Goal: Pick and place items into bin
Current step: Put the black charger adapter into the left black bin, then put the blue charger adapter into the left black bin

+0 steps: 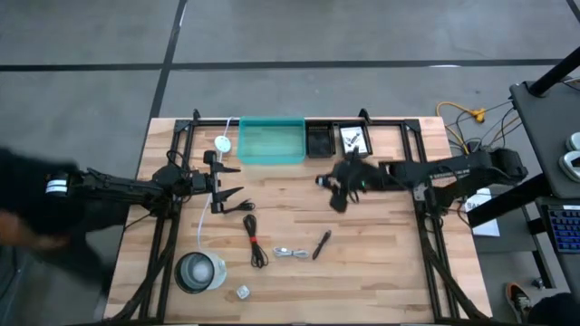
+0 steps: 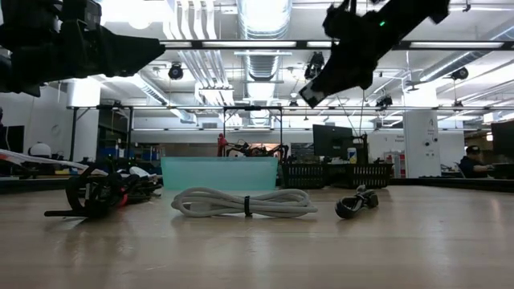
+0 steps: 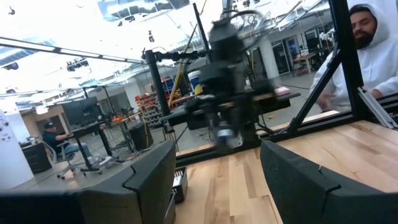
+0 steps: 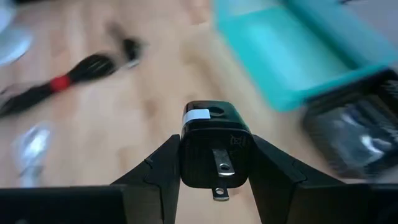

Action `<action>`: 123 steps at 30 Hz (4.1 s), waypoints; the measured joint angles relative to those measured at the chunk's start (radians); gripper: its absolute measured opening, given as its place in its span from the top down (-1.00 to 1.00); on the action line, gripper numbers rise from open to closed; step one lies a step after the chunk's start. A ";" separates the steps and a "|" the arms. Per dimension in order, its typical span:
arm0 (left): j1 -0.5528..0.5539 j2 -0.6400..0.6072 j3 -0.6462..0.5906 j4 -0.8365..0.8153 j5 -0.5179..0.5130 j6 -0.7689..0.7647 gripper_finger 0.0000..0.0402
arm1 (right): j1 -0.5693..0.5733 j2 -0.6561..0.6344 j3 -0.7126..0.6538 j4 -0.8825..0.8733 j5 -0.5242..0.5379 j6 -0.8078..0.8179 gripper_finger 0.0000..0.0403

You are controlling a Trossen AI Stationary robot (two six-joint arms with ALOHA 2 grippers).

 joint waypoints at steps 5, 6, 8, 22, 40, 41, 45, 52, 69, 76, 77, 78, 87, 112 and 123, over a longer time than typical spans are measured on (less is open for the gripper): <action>0.000 0.000 0.000 0.000 0.000 0.000 -0.09 | -0.171 0.026 0.000 0.088 -0.020 0.030 0.32; 0.000 0.000 0.000 0.000 0.000 0.001 -0.09 | -0.203 0.038 0.000 0.110 -0.037 0.030 0.32; 0.000 0.000 0.000 0.000 0.000 0.001 -0.09 | -0.258 0.065 0.000 0.151 -0.083 0.034 0.32; 0.000 0.000 0.000 0.000 0.000 0.001 -0.09 | -0.468 0.378 0.212 0.070 -0.168 0.117 0.32; 0.000 0.000 0.000 -0.001 0.000 0.002 -0.09 | -0.509 0.728 0.769 -0.688 -0.117 0.107 0.32; 0.000 0.000 0.000 -0.001 0.000 0.002 -0.09 | -0.511 0.740 0.785 -0.713 -0.127 0.109 0.32; 0.000 0.000 0.000 -0.001 0.000 0.002 -0.09 | -0.514 0.773 0.840 -0.776 -0.193 0.109 0.32; 0.000 0.000 0.000 -0.001 0.000 0.002 -0.09 | -0.516 0.791 0.882 -0.843 -0.193 0.110 0.32; 0.000 0.000 0.000 -0.001 0.000 0.002 -0.09 | -0.517 0.784 0.881 -0.849 -0.188 0.058 0.03; 0.000 0.000 0.000 -0.001 0.000 0.002 -0.09 | -0.517 0.781 0.885 -0.853 -0.187 0.053 -0.17; 0.000 0.000 0.000 -0.001 0.000 0.002 -0.09 | -0.515 0.773 0.884 -0.852 -0.186 0.036 -0.18; 0.000 0.000 0.000 -0.001 0.000 0.002 -0.09 | -0.508 0.762 0.883 -0.845 -0.185 0.014 -0.18; 0.000 0.000 0.000 -0.001 0.000 0.002 -0.09 | -0.330 0.555 0.738 -0.557 -0.172 -0.258 -0.09; 0.000 0.000 0.000 -0.001 0.000 -0.001 -0.09 | 0.016 -0.306 -0.442 0.652 -0.160 -0.362 -0.06; 0.000 0.000 0.000 -0.001 0.000 -0.003 -0.09 | 0.020 -0.729 -0.583 0.509 -0.192 -0.419 -0.06</action>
